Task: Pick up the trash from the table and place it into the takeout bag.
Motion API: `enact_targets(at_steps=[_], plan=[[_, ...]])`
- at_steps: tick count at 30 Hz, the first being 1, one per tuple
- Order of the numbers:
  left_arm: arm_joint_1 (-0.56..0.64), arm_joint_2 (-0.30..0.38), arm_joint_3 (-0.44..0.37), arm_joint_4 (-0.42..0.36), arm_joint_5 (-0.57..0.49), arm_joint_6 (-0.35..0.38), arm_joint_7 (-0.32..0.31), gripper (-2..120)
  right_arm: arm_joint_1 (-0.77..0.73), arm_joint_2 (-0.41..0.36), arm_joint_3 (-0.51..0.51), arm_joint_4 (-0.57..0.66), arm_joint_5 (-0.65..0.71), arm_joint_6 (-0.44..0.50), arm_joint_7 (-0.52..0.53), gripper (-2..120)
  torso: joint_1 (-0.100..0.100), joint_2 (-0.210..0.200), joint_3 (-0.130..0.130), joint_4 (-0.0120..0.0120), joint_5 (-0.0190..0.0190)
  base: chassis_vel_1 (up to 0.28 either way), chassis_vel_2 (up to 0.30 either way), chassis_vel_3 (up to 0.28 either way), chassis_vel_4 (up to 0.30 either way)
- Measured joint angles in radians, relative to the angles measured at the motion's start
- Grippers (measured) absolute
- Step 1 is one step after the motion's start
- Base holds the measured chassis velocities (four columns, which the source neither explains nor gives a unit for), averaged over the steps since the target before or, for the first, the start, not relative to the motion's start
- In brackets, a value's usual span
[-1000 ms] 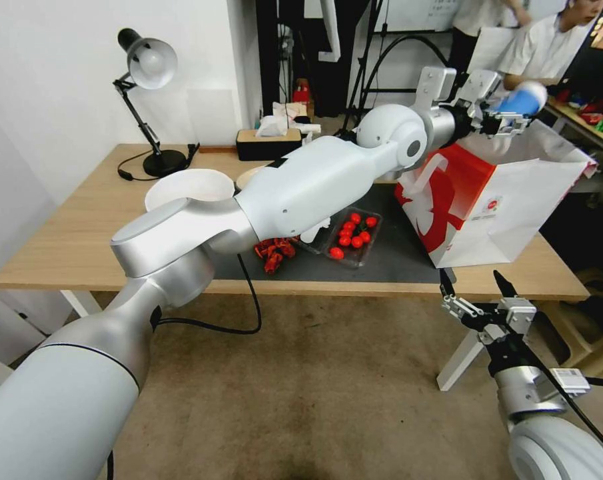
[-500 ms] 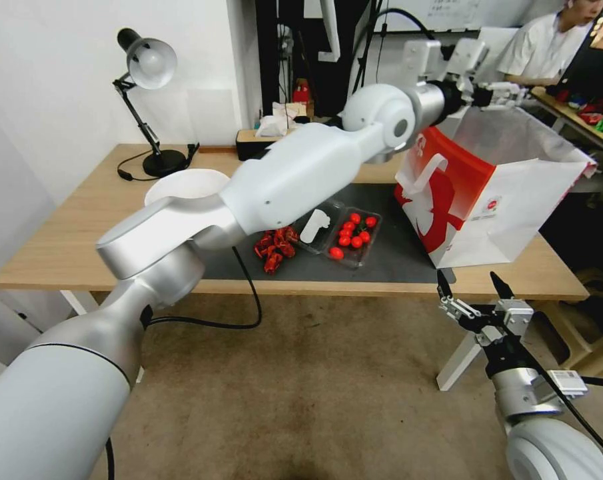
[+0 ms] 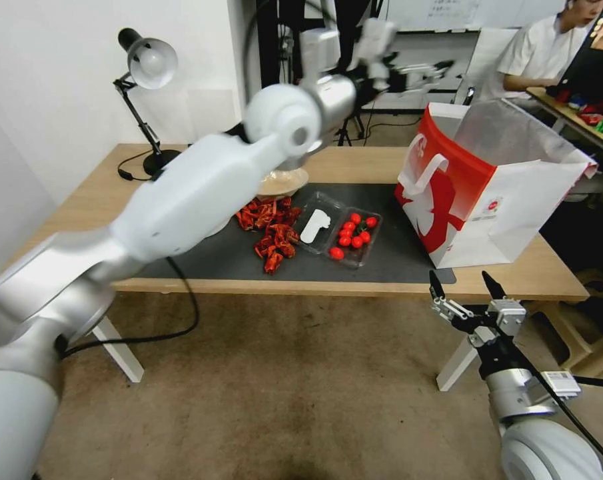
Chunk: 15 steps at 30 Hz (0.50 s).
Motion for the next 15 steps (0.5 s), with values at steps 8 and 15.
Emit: enact_targets(at_steps=[8, 15], plan=[[0.283, 0.188, -0.167, -0.245, 0.109, -0.011, -0.008, 100, -0.001, 0.004, -0.011, 0.008, -0.012, -0.002, 0.003, 100, 0.0, 0.0, 0.0, -0.0001, -0.0001, 0.0, 0.0, 0.0, 0.0], [0.601, 0.316, -0.386, -0.377, 0.224, -0.055, 0.01, 100, 0.0, 0.007, -0.016, 0.012, -0.015, -0.005, 0.004, 100, 0.0, 0.0, 0.0, 0.0004, 0.0004, 0.0, 0.0, 0.0, 0.0]])
